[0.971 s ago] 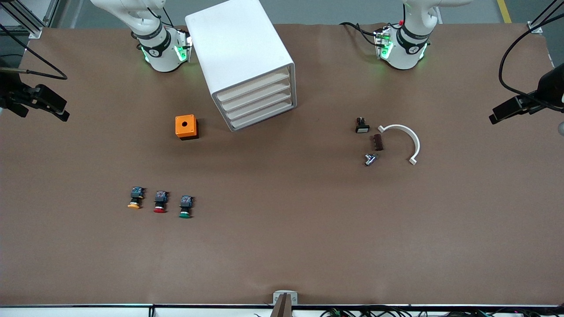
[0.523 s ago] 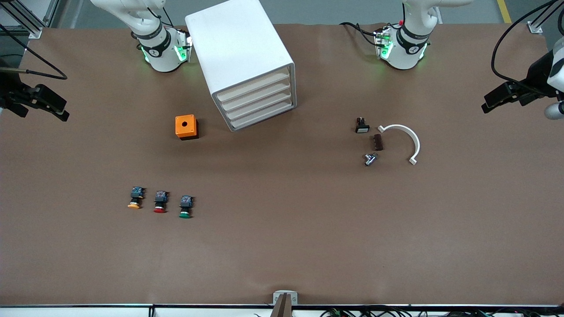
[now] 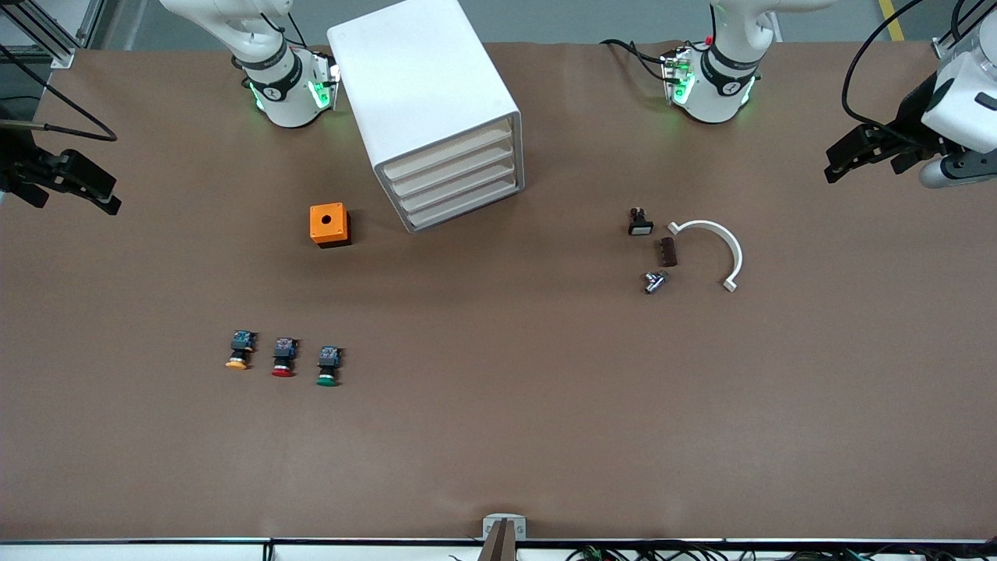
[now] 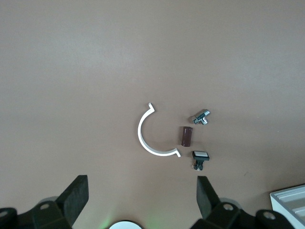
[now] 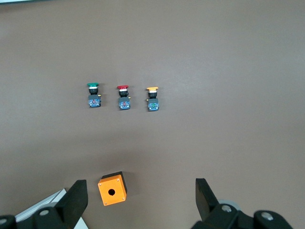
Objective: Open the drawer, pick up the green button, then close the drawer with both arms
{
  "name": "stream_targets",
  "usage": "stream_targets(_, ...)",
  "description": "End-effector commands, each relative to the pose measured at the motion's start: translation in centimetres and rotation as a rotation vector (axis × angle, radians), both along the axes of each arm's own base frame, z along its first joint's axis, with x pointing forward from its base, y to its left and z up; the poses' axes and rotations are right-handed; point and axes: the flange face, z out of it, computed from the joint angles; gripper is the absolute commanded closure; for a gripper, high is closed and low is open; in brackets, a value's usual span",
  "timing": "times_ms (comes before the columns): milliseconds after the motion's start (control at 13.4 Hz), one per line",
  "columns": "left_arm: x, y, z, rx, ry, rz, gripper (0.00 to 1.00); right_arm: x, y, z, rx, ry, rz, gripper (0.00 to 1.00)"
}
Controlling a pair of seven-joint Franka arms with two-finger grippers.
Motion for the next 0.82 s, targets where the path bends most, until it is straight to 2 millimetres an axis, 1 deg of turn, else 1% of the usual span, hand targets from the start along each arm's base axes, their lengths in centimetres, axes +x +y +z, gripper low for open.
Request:
stream_targets(0,0.4,0.2,0.6,0.019,-0.016,-0.051,0.0,-0.4,0.0,0.2,0.022,-0.004,0.008,0.0)
stream_targets(149,0.5,0.3,0.7,0.017,-0.018,-0.039,0.0,-0.4,0.1,0.2,0.023,-0.006,0.01,0.0)
stream_targets(224,0.6,0.3,1.1,0.016,-0.027,-0.039,0.0,-0.4,0.1,0.2,0.023,-0.004,0.01,0.0)
stream_targets(448,0.8,0.9,1.6,0.017,-0.015,-0.032,0.0,-0.5,0.1,0.2,0.022,-0.004,0.01,0.0)
stream_targets(523,1.0,0.9,1.2,0.019,0.0,-0.032,0.0,-0.5,0.1,0.2,0.022,-0.004,0.01,0.0)
stream_targets(747,1.0,1.1,1.7,0.074,-0.009,-0.034,0.0,-0.5,0.1,0.2,0.022,-0.003,0.01,0.0)
